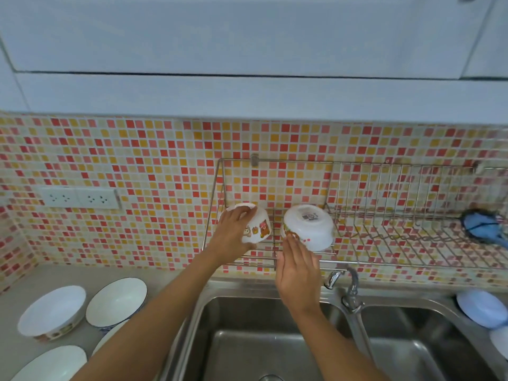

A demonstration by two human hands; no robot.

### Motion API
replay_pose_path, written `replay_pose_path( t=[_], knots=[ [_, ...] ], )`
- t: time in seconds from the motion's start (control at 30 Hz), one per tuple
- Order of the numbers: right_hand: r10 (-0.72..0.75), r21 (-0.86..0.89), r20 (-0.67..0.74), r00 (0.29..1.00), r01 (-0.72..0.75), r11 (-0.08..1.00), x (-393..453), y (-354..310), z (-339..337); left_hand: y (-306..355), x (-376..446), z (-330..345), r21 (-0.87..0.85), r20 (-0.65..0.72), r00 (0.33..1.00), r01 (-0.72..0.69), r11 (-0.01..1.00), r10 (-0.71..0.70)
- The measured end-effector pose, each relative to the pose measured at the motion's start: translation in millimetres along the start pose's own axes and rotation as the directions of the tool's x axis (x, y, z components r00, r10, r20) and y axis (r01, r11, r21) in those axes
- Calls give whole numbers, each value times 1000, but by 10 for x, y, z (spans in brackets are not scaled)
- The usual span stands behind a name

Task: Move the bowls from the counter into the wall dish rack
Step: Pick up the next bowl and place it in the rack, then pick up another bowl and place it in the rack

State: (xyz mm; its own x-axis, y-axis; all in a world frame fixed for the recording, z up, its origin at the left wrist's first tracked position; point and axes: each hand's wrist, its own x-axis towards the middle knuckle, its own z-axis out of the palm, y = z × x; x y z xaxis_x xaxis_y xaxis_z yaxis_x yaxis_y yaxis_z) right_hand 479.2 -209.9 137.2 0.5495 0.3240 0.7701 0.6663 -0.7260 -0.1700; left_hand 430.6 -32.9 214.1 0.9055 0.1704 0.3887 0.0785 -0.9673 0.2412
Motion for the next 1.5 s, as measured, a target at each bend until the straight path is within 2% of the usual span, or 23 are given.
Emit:
replay_pose_path(
  t=[0.07,0.2,0.3,0.37,0.5,0.57,0.67,0.8,1.1,1.3,1.4,1.5],
  knots=[
    [-11,0,-9,1000,11,1000,-25,1,8,-19,29,44,17,50,999,-6,1000,6],
    [-12,-3,-11,1000,12,1000,-15,-6,5,-4,59,69,-90,118,992,44,995,-33],
    [-2,-2,0,1000,2,1000,14,-2,-4,0,49,64,-83,156,987,41,996,-28],
    [4,1,16,1000,-4,1000,7,-12,-18,-18,3,79,-66,120,993,25,998,-17],
    [13,3,52,999,-13,1000,11,-26,-73,-15,-145,92,22,-90,996,1,1000,1],
    [-28,-8,73,997,29,1000,6,2,-120,11,-256,105,75,-124,992,-3,997,12],
    [-100,-56,156,983,110,992,-36,59,-187,17,-407,132,157,-104,994,-14,988,30],
    [-60,-89,252,966,84,992,-103,45,-238,1,-495,118,183,-106,994,15,983,4],
    [13,-90,281,960,13,996,-112,-35,-269,32,-441,114,237,96,991,70,969,-95],
    [54,-89,273,961,-31,996,-121,-102,-290,81,-537,126,230,29,994,97,968,-106],
    [73,-80,274,959,-53,995,-141,-149,-287,46,-682,161,242,-7,997,72,968,-72],
    [67,-22,267,961,-64,998,-252,-236,-261,7,-901,156,184,-31,999,48,982,-43]
  ],
)
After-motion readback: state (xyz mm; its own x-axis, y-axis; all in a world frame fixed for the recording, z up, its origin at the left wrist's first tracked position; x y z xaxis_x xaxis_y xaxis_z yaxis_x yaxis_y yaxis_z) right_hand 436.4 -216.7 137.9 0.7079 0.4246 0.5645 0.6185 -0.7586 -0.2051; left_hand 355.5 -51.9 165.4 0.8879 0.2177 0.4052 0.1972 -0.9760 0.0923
